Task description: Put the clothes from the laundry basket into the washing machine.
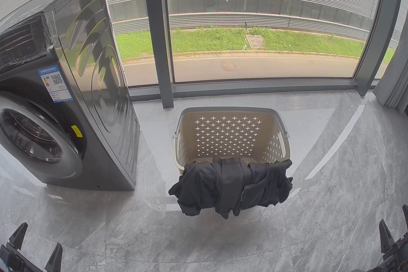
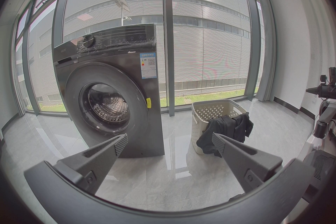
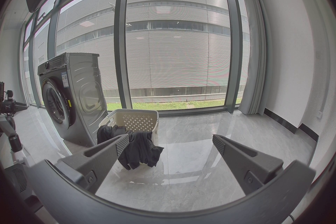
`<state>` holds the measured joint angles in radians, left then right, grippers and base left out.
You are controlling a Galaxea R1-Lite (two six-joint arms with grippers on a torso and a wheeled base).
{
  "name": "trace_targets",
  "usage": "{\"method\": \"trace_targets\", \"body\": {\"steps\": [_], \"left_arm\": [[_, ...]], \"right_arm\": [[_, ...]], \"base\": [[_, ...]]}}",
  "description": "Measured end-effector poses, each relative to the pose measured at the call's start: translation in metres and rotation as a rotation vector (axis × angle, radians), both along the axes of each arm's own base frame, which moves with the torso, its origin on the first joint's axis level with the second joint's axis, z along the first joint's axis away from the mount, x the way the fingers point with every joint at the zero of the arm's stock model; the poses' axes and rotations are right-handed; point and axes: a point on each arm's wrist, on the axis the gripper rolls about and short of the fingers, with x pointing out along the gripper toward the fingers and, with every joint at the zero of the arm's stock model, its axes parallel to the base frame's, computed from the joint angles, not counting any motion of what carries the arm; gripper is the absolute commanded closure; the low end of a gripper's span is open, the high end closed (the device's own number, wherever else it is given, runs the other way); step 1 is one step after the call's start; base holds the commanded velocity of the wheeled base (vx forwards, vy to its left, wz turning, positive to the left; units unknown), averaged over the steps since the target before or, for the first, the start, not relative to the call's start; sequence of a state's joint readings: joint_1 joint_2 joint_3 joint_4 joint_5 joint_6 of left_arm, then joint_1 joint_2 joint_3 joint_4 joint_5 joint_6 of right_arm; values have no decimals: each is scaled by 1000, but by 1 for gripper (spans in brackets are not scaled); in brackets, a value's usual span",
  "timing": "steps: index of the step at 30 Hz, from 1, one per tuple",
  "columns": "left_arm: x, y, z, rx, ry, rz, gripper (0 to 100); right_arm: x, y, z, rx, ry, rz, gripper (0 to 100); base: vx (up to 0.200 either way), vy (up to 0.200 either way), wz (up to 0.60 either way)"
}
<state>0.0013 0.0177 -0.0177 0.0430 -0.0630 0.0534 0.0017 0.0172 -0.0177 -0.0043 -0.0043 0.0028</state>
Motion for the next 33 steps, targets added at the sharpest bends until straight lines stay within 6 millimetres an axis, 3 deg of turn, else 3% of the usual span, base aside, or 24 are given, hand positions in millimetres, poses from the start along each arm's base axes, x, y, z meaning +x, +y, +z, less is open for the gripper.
{"method": "trace_targets", "body": {"steps": [17,29,33], "left_arm": [[0,0,0,0,0,-1,0],[0,0,0,0,0,0,0],[0,0,0,0,0,0,0]], "right_arm": [[0,0,0,0,0,1,0],[0,0,0,0,0,0,0],[0,0,0,0,0,1,0]], "base": [[24,0,0],[0,-200,0],[0,0,0]]}}
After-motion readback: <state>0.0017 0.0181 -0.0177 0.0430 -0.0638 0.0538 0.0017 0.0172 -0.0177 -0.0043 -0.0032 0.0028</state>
